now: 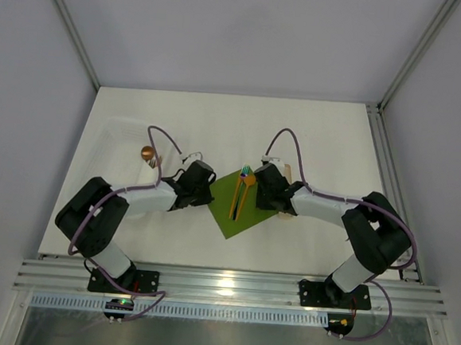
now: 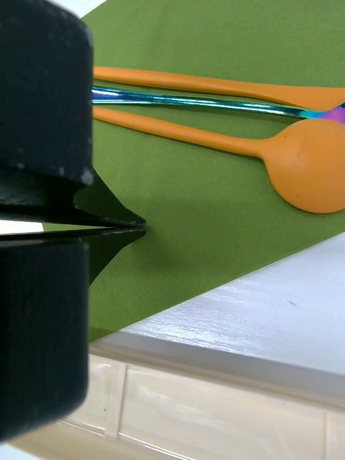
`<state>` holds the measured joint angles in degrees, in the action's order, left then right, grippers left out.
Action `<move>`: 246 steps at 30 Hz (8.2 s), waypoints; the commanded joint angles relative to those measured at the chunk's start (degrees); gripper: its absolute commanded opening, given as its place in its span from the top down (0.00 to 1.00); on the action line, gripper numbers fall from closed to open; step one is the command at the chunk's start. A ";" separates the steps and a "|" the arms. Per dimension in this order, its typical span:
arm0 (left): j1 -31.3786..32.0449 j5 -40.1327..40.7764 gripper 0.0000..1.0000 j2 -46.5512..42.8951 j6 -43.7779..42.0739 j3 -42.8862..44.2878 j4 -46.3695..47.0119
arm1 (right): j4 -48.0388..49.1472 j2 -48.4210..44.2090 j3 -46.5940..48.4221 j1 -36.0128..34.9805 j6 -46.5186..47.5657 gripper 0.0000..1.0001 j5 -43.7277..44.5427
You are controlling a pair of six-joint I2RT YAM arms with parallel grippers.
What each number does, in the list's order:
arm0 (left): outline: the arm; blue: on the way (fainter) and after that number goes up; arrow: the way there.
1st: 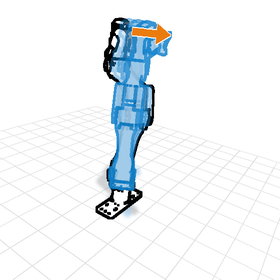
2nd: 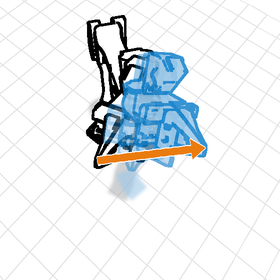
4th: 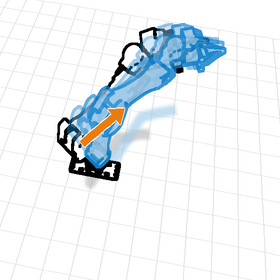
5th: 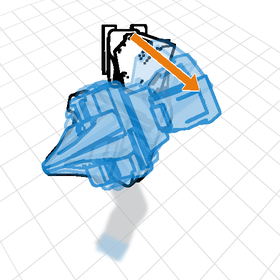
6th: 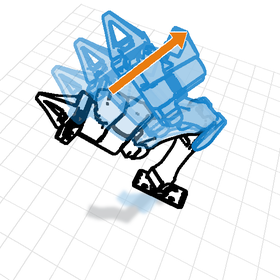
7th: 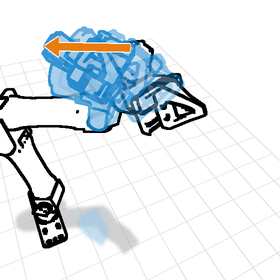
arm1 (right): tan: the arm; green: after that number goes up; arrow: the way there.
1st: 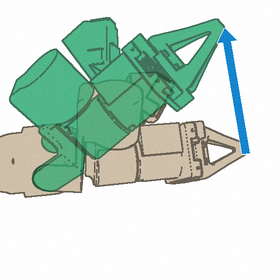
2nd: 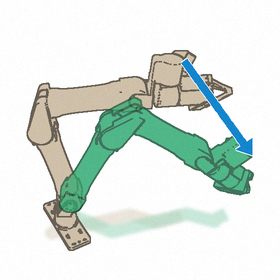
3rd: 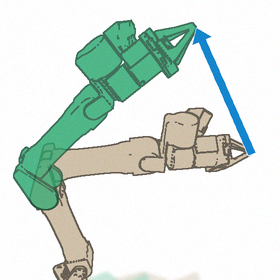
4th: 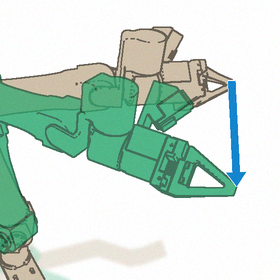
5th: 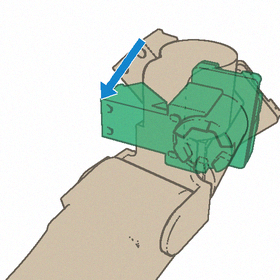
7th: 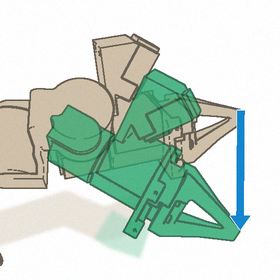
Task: Place the utensils on the paper napkin and roll it up
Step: Adjust the napkin at the center of the board, then roll the napkin at the center of the board.
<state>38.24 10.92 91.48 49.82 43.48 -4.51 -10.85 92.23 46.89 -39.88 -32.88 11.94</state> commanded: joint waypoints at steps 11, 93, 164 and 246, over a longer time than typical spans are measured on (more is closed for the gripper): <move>0.17 -0.11 1.00 -5.17 0.28 -4.20 -3.40 | 6.89 -7.58 -2.59 0.33 12.65 0.91 -7.01; 0.35 -5.56 1.00 -7.63 0.19 -3.76 -3.31 | 5.67 0.24 -0.75 -27.18 21.72 0.91 -4.47; 0.35 -5.56 1.00 -8.60 -0.52 -2.09 -3.22 | 1.27 -2.93 4.17 -30.26 19.53 0.96 8.36; 0.35 -6.43 1.00 -4.82 0.01 -1.91 -2.43 | 3.64 7.18 17.26 -16.99 32.18 0.96 1.06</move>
<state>35.70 4.82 85.97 49.50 41.01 -8.60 -12.53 98.15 59.53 -57.67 -0.86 12.23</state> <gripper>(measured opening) 0.002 0.037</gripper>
